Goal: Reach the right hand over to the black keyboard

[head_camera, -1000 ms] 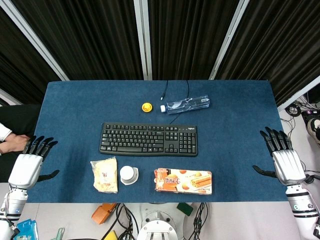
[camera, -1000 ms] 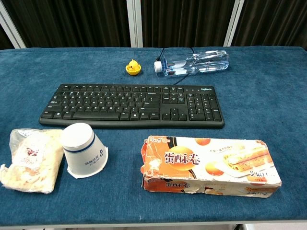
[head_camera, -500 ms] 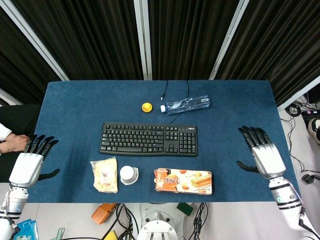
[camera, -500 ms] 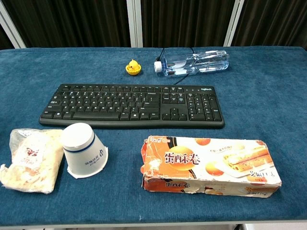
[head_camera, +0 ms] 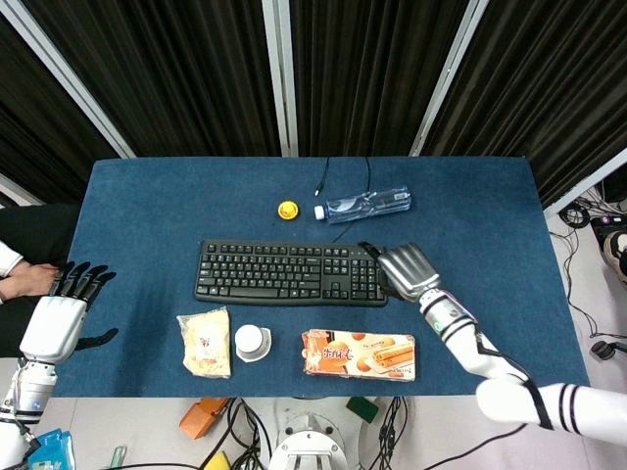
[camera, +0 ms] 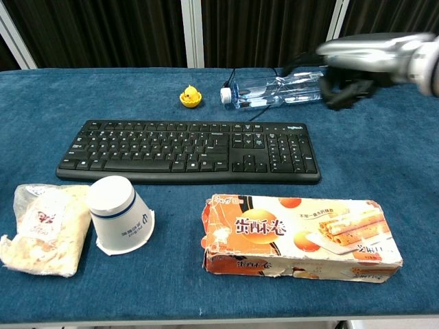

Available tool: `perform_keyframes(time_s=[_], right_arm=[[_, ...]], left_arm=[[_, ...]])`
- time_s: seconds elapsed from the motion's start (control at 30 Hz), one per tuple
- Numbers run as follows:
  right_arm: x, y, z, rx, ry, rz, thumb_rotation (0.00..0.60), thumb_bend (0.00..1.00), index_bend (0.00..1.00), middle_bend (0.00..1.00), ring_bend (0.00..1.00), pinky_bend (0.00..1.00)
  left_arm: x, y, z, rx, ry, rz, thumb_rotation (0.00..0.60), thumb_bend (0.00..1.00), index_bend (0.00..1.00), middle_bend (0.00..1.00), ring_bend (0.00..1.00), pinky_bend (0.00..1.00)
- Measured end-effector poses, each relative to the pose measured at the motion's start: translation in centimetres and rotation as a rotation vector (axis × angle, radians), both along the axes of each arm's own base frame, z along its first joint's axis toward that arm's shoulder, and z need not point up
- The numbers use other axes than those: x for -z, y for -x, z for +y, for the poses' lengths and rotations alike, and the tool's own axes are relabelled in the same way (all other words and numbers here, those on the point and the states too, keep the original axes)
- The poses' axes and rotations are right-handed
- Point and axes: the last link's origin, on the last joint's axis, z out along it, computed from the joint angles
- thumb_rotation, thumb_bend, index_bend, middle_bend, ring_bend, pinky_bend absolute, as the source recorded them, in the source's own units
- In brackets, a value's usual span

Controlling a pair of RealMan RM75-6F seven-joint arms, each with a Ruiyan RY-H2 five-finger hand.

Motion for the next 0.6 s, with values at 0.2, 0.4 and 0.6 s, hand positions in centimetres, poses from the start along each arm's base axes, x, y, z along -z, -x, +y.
perform_keyframes(time_s=[0.2, 0.4, 0.6], right_arm=[[4.3, -4.3, -2.2, 0.026, -0.087, 0.053, 0.441, 1.00, 0.21, 0.88, 1.00, 0.97], [7.9, -7.7, -3.2, 0.026, -0.150, 0.117, 0.440, 1.00, 0.23, 0.89, 1.00, 0.98], [10.1, -8.8, -3.2, 0.024, -0.178, 0.181, 0.440, 1.00, 0.23, 0.89, 1.00, 0.98]], left_arm=[[-0.1, 0.5, -0.2, -0.020, -0.002, 0.005, 0.600, 0.12, 0.17, 0.14, 0.08, 0.00], [0.0, 0.8, -0.3, -0.034, -0.002, 0.004, 0.600, 0.12, 0.17, 0.14, 0.08, 0.00], [0.1, 1.0, -0.2, -0.042, -0.001, 0.003, 0.600, 0.12, 0.17, 0.14, 0.08, 0.00]])
